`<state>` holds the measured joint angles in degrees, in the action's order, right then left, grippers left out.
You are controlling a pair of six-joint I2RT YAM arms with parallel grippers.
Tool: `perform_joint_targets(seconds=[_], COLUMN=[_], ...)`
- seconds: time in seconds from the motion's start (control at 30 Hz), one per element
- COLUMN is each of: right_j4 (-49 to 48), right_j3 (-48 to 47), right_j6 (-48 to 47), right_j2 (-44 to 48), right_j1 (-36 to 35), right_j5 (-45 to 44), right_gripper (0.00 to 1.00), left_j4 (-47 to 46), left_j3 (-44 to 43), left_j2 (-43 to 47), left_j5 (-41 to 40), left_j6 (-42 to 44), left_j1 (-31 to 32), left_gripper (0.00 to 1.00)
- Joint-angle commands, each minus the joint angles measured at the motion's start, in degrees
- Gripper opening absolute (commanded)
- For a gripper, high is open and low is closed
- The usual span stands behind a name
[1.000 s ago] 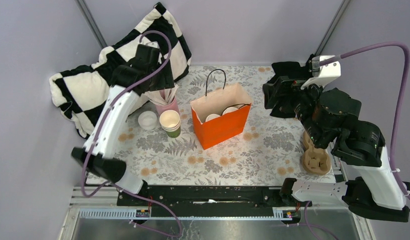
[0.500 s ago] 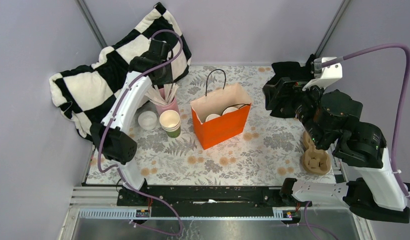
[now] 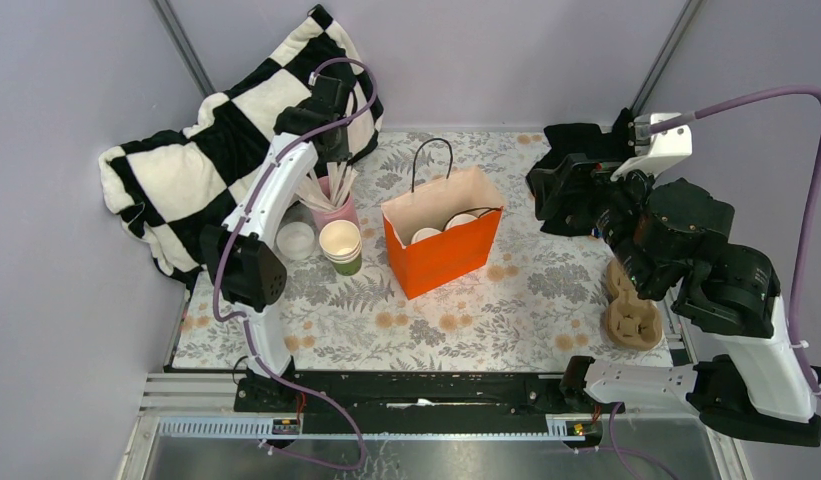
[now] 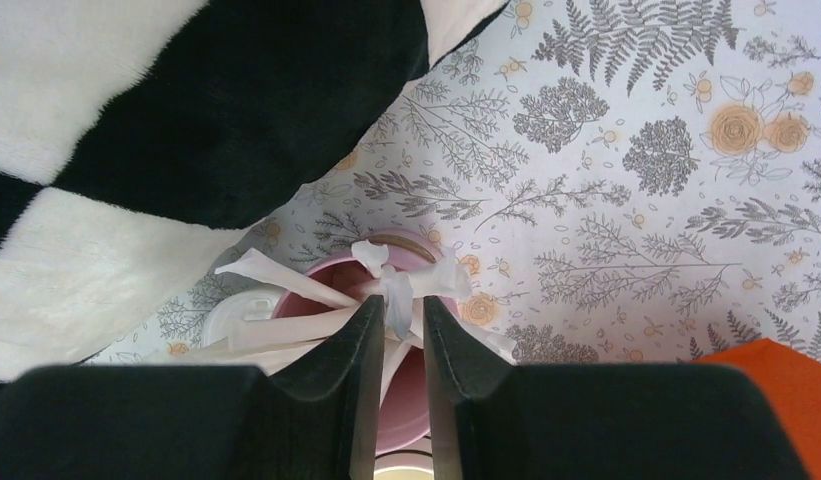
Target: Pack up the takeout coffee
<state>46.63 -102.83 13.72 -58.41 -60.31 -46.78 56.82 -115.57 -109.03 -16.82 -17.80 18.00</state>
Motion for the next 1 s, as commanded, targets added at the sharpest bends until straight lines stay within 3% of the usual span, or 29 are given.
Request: perform_joint_targets(seconds=[0.0, 0.1, 0.2, 0.4, 0.63, 0.97], right_j4=[0.1, 0.2, 0.2, -0.9, -1.5, -4.5], right_j3=[-2.1, -2.3, -2.5, -2.6, -2.9, -2.6], right_j6=[0.0, 0.0, -0.2, -1.1, -1.8, -3.5], right_j2=[-0.7, -1.0, -1.2, -1.5, -2.0, -1.5], right_j1=[0.1, 0.1, 0.2, 0.2, 0.1, 0.2], right_j5=[0.9, 1.1, 1.3, 1.7, 2.6, 2.2], right_gripper=[1.00, 1.00, 1.00, 1.00, 1.00, 1.00], left_j4=[-2.4, -2.4, -1.2, 0.8, 6.9, -6.3], left_j3=[-3.7, -3.7, -4.8, -6.3, -17.1, -9.1], left_j2=[-0.5, -0.6, -0.3, 3.2, 9.2, 34.1], left_j5=[-2.9, -3.5, -3.1, -3.2, -5.1, 17.9], left_j6=[0.9, 1.3, 1.3, -0.4, -2.8, -5.8], left_j1=[-0.4, -0.4, -0.4, -0.4, -0.4, -0.4], left_gripper=[0.23, 0.15, 0.01, 0.00, 0.00, 0.00])
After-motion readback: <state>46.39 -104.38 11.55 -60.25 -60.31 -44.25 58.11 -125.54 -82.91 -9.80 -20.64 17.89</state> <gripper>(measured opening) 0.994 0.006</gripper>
